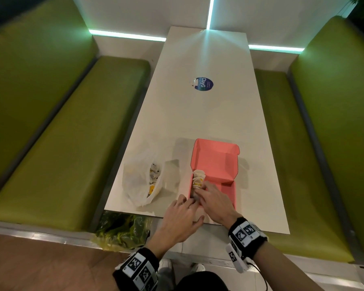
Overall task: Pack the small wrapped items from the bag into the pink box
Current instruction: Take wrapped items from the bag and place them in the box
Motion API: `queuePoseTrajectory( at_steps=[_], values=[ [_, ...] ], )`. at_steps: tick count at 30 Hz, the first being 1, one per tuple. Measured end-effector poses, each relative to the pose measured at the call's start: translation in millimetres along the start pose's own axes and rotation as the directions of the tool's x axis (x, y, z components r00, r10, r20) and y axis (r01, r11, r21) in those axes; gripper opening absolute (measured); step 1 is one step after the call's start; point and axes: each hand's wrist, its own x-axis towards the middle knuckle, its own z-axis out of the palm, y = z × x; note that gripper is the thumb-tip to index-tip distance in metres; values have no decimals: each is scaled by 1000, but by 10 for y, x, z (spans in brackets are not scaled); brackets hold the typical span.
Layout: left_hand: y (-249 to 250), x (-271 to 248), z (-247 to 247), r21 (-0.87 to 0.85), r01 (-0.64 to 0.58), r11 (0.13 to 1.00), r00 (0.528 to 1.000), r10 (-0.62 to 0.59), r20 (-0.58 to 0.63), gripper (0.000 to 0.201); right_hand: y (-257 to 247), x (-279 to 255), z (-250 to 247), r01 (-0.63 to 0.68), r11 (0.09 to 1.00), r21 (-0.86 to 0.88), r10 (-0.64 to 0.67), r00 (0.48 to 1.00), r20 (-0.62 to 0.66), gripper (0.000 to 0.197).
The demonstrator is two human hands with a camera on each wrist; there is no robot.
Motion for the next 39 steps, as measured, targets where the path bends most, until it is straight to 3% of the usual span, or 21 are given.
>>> queuePoseTrajectory(
  at_steps=[3,5,7,9,11,13,16,19,23,27,31,35,39],
  values=[
    [4,3,-20,-21,7,1000,1000,-7,-1,54,23,-11,-30,-3,989,151,12,998,-62,19],
    [-1,5,-34,-48,5,999,999,-7,-46,50,5,-44,-91,19,914,405,64,980,-190,14],
    [4,19,-83,-107,-5,994,991,-9,-132,43,-29,-70,-174,21,713,700,198,953,-231,14],
    [33,58,-191,-211,-17,977,972,-33,-233,38,-71,-79,-287,18,456,890,278,947,-161,17],
    [80,136,-338,-333,-33,942,956,-67,-286,38,-89,-72,-383,33,276,961,307,944,-121,37],
    [131,248,-462,-409,-62,910,946,-78,-315,37,-103,-58,-474,43,107,993,329,941,-77,39],
    [166,428,-580,-474,-44,880,944,-118,-308,31,-112,-38,-568,18,-39,999,322,947,-4,43],
    [140,561,-606,-545,-20,838,957,-143,-254,17,-113,-35,-595,11,-29,1000,280,960,-3,44],
    [124,621,-664,-734,-36,678,951,-203,-234,5,-86,-95,-574,-35,162,986,246,969,-6,30],
    [111,603,-754,-845,-28,534,932,-292,-215,9,-11,-176,-504,-116,228,967,320,947,38,37],
    [57,604,-739,-850,-8,527,933,-302,-196,8,16,-196,-519,-80,357,931,348,936,-53,20],
    [20,639,-716,-832,9,554,940,-288,-181,9,-6,-146,-594,-3,473,881,278,949,-146,10],
    [-25,674,-755,-822,-11,570,934,-288,-213,12,-25,-159,-635,48,473,880,276,940,-200,10]
  ],
)
